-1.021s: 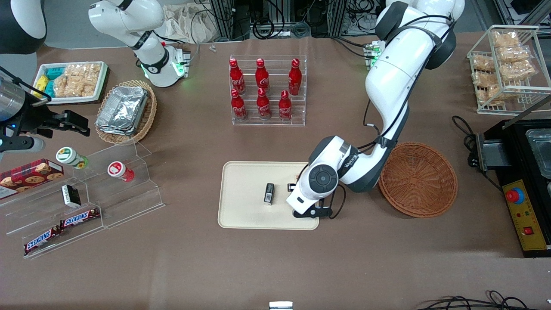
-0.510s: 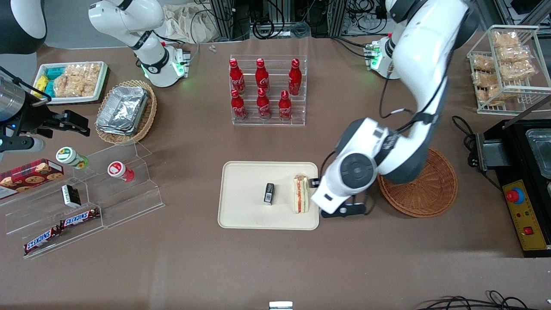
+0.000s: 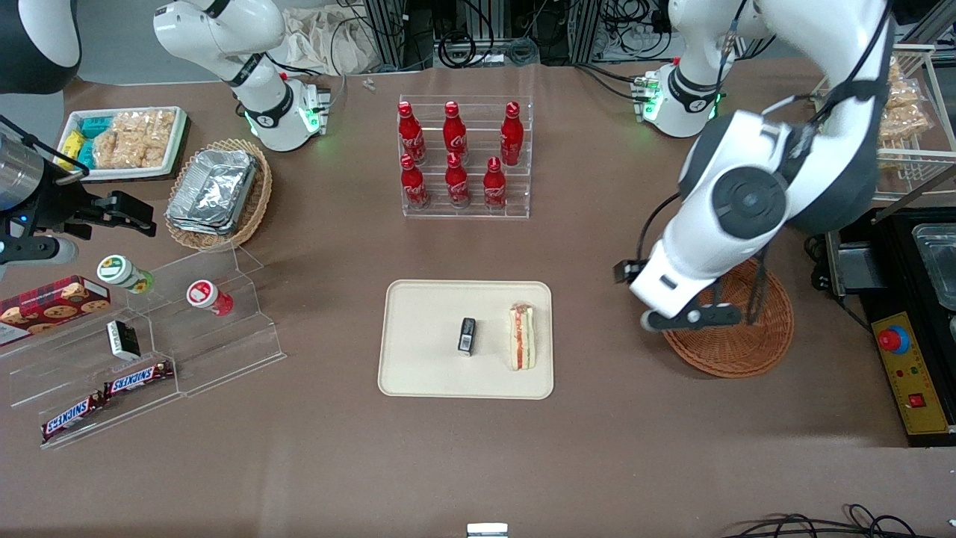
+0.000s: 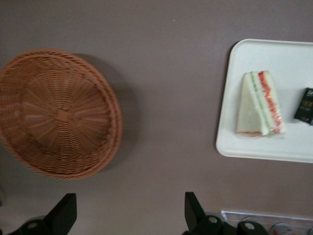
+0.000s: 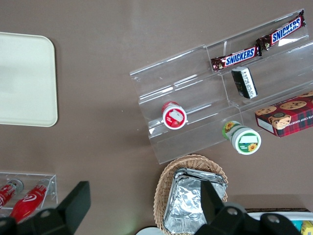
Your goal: Place sandwich from basket to tray
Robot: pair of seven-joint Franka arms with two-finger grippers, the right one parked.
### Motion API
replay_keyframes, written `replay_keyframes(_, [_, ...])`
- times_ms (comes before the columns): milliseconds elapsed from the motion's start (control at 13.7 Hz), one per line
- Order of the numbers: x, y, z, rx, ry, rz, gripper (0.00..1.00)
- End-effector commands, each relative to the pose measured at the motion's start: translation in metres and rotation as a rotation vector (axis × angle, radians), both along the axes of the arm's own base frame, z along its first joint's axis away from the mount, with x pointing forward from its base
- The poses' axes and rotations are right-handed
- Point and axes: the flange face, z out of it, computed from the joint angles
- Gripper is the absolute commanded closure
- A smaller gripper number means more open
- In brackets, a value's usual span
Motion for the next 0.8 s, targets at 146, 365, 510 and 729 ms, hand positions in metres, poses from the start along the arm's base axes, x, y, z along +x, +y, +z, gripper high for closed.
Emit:
replay_keyframes(146, [-0.016, 0.1, 0.036, -0.06, 0.038, -0.178, 0.01])
replay_keyframes(365, [-0.009, 0.139, 0.049, -0.076, 0.047, -0.261, 0.0])
replay_keyframes(510, [0.003, 0.153, 0.06, -0.079, 0.045, -0.297, 0.0])
replay_keyframes(729, [0.009, 0.152, 0.06, -0.085, 0.046, -0.302, 0.0])
